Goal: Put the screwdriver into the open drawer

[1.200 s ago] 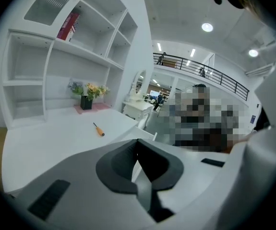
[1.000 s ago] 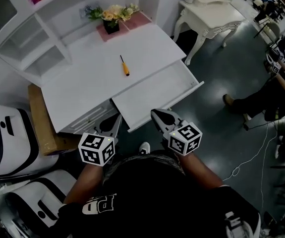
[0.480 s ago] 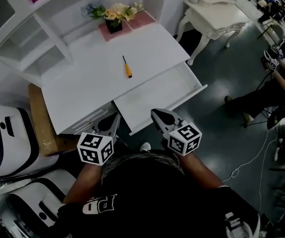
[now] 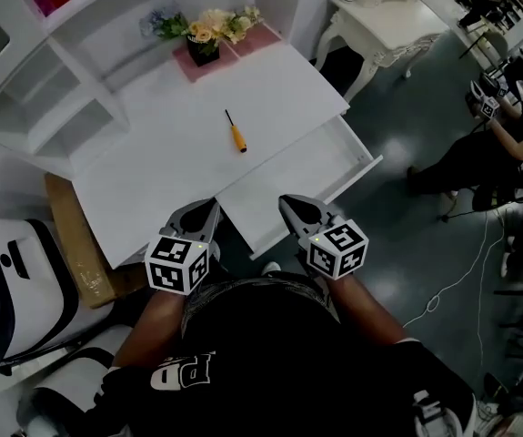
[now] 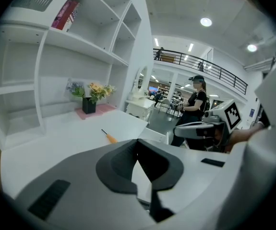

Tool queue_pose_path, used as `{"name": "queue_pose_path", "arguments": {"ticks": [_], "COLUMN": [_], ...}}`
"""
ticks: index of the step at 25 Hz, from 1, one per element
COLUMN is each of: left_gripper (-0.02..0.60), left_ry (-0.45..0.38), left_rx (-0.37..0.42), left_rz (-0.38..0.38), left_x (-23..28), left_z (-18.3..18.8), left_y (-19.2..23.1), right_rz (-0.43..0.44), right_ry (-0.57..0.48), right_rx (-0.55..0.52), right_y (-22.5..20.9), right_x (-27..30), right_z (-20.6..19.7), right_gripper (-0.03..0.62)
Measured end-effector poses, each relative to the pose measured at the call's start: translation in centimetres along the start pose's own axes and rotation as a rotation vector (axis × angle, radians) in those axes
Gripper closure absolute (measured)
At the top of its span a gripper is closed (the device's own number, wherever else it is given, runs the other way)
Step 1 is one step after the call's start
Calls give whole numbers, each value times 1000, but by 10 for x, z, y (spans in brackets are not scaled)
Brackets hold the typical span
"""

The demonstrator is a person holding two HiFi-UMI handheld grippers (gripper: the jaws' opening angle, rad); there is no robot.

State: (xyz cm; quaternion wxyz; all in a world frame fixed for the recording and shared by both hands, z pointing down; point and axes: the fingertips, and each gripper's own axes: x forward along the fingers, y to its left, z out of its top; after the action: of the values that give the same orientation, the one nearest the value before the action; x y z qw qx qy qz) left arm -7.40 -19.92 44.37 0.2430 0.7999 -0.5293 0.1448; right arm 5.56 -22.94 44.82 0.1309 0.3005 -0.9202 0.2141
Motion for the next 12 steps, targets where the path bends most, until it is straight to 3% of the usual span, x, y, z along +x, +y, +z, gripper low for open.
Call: {"name": "queue_pose_path", "arguments": {"ticks": [12], "left_gripper": [571], "left_ry": [69], "left_rx": [39], "left_rz": [-73], "left_x": [17], "left_z": [4], "left_y": [76], "right_rz": [-116], "right_ry": [57], "right_rx": [8], "right_y": [-6], "right_x": [73], "right_z": [2], "right_gripper": [585]}}
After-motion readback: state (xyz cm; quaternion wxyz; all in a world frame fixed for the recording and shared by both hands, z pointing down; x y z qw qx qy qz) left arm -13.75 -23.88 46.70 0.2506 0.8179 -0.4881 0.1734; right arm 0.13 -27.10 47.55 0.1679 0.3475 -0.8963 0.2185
